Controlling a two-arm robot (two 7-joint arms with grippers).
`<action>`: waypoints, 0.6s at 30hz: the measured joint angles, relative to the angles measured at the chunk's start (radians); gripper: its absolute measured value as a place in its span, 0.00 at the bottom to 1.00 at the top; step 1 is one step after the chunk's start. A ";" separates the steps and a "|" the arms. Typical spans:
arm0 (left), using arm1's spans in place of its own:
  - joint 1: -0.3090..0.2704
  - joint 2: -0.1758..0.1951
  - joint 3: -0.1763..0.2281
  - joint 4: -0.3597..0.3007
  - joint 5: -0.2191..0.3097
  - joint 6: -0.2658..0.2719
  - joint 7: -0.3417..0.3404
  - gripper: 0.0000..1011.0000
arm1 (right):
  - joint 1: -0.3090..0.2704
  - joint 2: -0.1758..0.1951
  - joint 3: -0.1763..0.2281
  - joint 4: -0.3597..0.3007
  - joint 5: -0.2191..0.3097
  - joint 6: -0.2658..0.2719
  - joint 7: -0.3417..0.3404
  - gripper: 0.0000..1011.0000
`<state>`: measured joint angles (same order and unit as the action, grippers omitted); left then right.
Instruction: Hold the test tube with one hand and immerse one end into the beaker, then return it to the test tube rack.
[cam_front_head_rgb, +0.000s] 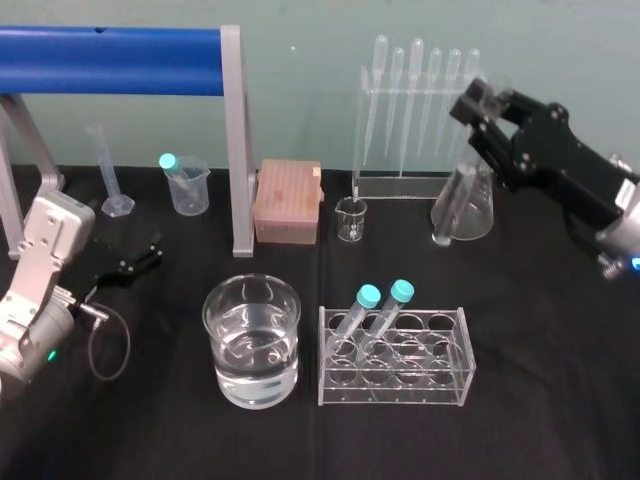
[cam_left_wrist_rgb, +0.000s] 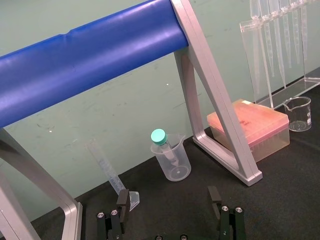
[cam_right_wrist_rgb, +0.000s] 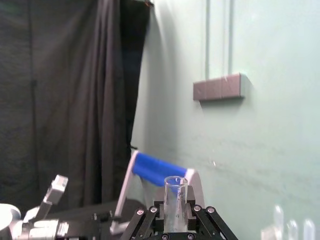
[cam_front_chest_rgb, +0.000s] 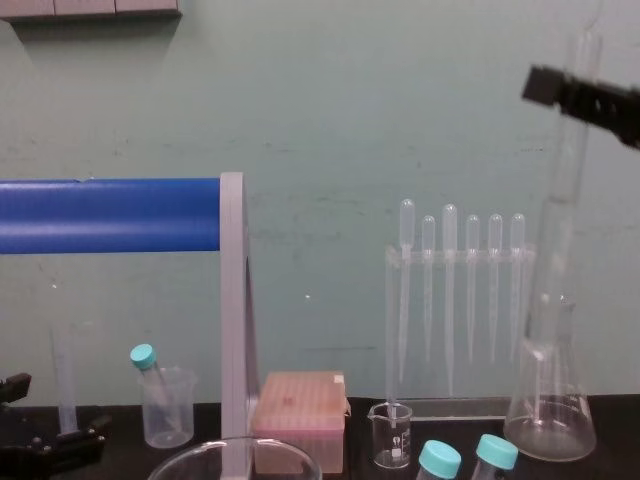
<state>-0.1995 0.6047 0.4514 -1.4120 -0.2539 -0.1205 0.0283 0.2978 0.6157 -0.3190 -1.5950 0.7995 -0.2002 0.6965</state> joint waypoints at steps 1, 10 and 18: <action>0.000 0.000 0.000 0.000 0.000 0.000 0.000 0.99 | -0.010 0.005 0.004 -0.004 0.000 0.007 -0.004 0.23; 0.000 0.000 0.000 0.000 0.000 0.000 0.000 0.99 | -0.079 0.049 0.030 -0.044 -0.002 0.060 -0.027 0.23; 0.000 0.000 0.000 0.000 0.000 0.000 0.000 0.99 | -0.108 0.066 0.031 -0.050 -0.008 0.086 -0.028 0.23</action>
<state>-0.1995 0.6047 0.4513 -1.4120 -0.2539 -0.1205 0.0283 0.1900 0.6813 -0.2884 -1.6454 0.7916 -0.1144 0.6686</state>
